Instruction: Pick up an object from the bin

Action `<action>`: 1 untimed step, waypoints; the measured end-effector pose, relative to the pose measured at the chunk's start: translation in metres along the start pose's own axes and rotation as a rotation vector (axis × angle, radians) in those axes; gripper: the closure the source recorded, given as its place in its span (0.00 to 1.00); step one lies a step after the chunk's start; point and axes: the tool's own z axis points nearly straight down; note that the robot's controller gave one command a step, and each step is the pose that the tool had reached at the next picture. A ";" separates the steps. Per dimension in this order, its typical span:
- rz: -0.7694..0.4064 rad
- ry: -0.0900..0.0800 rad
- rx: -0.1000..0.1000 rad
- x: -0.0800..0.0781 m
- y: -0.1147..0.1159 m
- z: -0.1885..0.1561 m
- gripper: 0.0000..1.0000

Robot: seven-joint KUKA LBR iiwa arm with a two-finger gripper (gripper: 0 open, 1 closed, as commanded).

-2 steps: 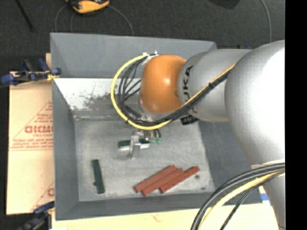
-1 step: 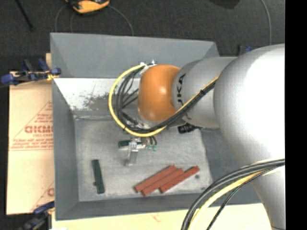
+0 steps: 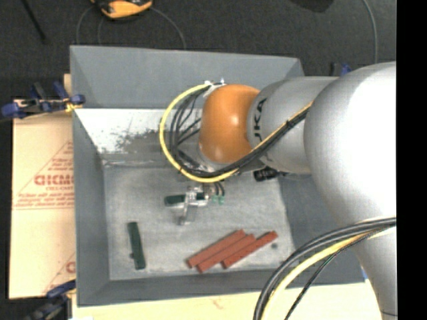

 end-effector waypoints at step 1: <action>-0.011 0.002 0.002 0.005 0.004 0.000 0.00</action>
Offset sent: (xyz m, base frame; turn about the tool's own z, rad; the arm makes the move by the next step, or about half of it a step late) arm 0.0000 0.0000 0.0000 0.0000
